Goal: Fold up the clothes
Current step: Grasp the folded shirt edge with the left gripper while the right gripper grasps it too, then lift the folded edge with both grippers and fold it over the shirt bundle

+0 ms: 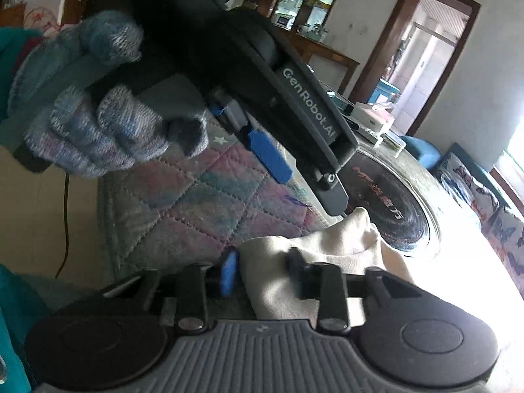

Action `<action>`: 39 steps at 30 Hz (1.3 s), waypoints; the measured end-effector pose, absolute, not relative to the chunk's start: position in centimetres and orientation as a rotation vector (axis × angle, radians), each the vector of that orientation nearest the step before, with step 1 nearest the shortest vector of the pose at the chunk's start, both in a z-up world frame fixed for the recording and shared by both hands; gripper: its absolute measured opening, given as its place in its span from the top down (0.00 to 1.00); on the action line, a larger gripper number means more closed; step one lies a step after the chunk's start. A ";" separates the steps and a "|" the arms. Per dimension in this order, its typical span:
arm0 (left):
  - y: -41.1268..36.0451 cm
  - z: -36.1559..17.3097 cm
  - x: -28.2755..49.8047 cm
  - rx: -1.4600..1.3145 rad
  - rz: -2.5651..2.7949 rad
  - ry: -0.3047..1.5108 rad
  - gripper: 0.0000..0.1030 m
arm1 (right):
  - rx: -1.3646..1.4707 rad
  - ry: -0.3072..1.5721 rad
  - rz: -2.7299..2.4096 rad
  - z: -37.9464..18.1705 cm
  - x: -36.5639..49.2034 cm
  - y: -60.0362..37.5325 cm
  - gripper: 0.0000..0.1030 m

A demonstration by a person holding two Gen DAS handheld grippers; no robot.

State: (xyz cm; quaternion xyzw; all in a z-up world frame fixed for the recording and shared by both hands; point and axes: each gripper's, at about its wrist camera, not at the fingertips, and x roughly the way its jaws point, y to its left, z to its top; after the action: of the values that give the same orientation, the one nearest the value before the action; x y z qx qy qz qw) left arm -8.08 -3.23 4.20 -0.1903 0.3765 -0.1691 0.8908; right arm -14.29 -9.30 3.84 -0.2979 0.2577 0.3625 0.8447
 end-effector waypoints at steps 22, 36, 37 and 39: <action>-4.7 0.7 -5.1 -0.763 -0.353 0.929 0.69 | -0.287 0.498 0.771 8.3 -14.6 -15.4 0.92; -4.0 0.3 -5.2 -0.759 -0.362 0.920 0.81 | -0.132 0.555 0.544 8.8 -14.7 -23.0 0.88; -4.1 0.4 -5.2 -0.755 -0.362 0.919 0.81 | -0.119 0.565 0.484 8.6 -14.3 -24.3 0.87; -4.2 0.5 -5.2 -0.746 -0.363 0.919 0.81 | -0.094 0.582 0.363 8.1 -13.5 -27.0 0.77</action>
State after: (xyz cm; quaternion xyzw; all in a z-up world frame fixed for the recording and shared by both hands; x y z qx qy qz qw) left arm -5.21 -4.19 0.46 -0.3496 0.4306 -0.1700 0.8145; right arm -13.53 -26.99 8.13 -0.0461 0.2851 0.1778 0.9407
